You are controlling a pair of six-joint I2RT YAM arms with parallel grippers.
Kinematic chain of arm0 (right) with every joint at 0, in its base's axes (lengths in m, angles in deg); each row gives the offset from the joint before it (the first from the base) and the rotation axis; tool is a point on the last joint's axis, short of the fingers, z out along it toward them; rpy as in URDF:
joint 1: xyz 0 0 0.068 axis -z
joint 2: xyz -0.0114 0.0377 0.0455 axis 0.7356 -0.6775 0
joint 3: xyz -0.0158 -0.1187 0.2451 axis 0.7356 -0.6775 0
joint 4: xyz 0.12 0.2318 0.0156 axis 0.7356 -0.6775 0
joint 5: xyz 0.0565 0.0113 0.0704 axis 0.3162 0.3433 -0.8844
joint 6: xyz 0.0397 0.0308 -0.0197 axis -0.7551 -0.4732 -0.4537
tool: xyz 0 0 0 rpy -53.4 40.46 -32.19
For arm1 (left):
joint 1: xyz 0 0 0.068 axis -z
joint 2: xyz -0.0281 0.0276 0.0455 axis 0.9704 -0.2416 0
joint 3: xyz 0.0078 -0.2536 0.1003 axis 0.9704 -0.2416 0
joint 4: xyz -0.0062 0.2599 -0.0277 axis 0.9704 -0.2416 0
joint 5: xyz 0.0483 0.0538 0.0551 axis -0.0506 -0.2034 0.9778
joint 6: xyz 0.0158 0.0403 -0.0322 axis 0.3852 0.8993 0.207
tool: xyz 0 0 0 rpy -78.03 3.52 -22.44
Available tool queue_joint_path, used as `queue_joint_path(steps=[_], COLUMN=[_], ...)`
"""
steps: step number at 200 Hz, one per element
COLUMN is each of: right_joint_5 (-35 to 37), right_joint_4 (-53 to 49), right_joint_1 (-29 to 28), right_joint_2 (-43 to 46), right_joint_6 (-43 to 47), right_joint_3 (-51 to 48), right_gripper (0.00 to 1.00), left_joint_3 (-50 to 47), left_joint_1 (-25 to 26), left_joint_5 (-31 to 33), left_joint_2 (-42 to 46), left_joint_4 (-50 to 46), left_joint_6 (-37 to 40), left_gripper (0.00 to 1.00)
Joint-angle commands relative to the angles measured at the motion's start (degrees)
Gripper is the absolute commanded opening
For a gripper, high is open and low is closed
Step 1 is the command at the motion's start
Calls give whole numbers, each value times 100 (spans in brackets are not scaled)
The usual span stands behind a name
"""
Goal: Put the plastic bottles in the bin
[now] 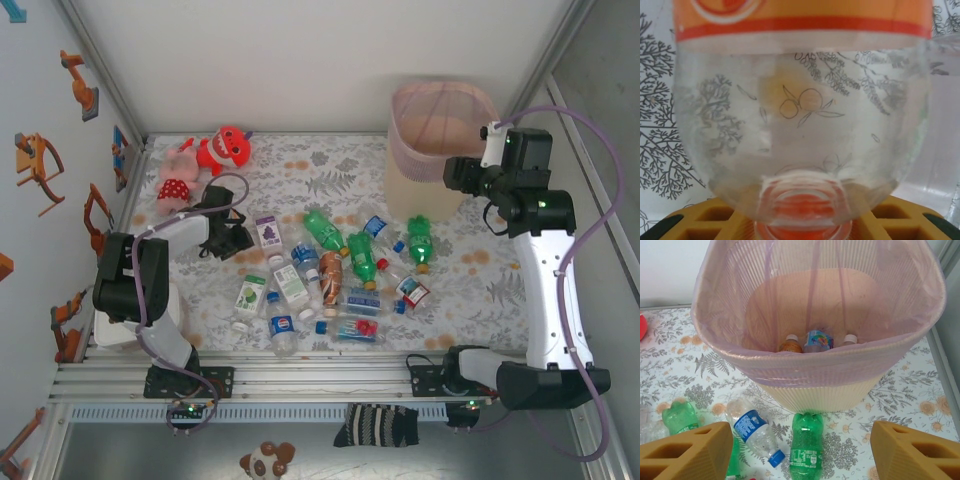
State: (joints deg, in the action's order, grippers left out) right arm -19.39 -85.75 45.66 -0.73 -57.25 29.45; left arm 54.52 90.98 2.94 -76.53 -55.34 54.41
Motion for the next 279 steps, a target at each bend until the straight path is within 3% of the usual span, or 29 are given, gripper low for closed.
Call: queue_joint_path(steps=[1, 79, 139, 186, 244, 279], right_joint_5=[-50, -127, -913, -1490, -2066, -2584], right_joint_4=[-74, -99, 416, 1317, 2586, 3575], right_joint_1=[-31, -24, -149, -640, -1936, -2507], right_joint_2=[40, 119, 445, 619, 459, 301], right_joint_6=[-64, -96, -329, -797, -1025, -1281], right_joint_3=[84, -14, -541, -1002, -1257, -1326], right_gripper=[72, 70, 68, 67, 68, 70], left_joint_3=[72, -69, -232, -270, -178, -65], left_joint_1=[-8, -9, 126, 301, 829, 1153], left_joint_5=[-88, -80, -271, -1221, -2732, -3653], left_joint_2=[9, 342, 1515, 2559, 3348, 3494], left_joint_4=[85, 94, 169, 741, 1707, 2440], left_joint_6=[56, 86, 479, 937, 1494, 1349], left_gripper=[40, 28, 25, 20, 20, 20])
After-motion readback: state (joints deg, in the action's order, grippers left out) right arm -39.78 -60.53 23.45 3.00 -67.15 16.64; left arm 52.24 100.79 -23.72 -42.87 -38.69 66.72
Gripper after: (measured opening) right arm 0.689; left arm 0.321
